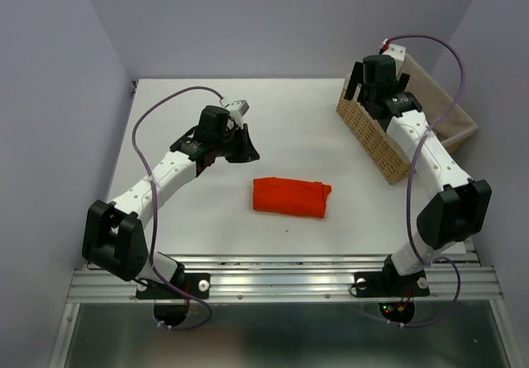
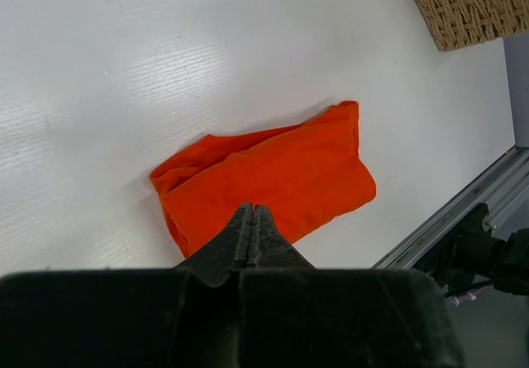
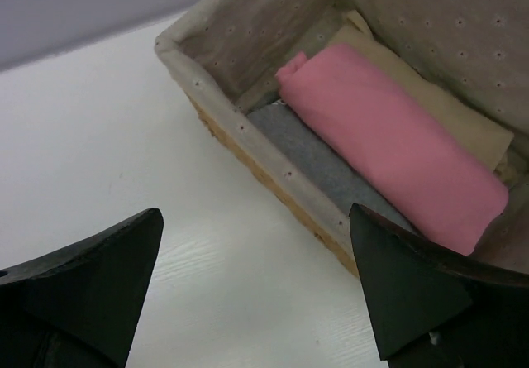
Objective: Roll the t-shirts
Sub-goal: Move the bin to the corner of the board.
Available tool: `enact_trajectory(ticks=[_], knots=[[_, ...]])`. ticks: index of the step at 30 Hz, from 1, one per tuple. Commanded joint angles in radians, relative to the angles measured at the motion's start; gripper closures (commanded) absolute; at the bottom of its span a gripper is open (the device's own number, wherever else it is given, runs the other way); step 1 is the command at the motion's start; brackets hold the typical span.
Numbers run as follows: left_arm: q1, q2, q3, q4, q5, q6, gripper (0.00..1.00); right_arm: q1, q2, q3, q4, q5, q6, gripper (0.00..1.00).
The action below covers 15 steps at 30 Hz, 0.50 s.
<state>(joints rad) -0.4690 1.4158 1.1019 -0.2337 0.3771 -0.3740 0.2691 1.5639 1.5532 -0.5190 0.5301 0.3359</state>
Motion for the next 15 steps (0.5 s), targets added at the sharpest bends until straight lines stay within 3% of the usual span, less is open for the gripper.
enact_trajectory(ticks=[1, 5, 11, 15], knots=[[0.003, -0.038, -0.01, 0.011, 0.005, 0.024, 1.0, -0.031, 0.108, 0.106, -0.032, 0.062, -0.138, 0.0], [0.003, -0.038, -0.033, 0.025, 0.02, 0.018, 1.0, -0.067, 0.215, 0.201, -0.03, 0.009, -0.204, 0.0], [0.004, -0.069, -0.082, 0.046, 0.032, 0.001, 1.0, -0.096, 0.349, 0.335, 0.002, -0.188, -0.322, 0.03], [0.004, -0.087, -0.112, 0.057, 0.032, -0.009, 1.0, -0.096, 0.41, 0.389, -0.022, -0.271, -0.383, 0.23]])
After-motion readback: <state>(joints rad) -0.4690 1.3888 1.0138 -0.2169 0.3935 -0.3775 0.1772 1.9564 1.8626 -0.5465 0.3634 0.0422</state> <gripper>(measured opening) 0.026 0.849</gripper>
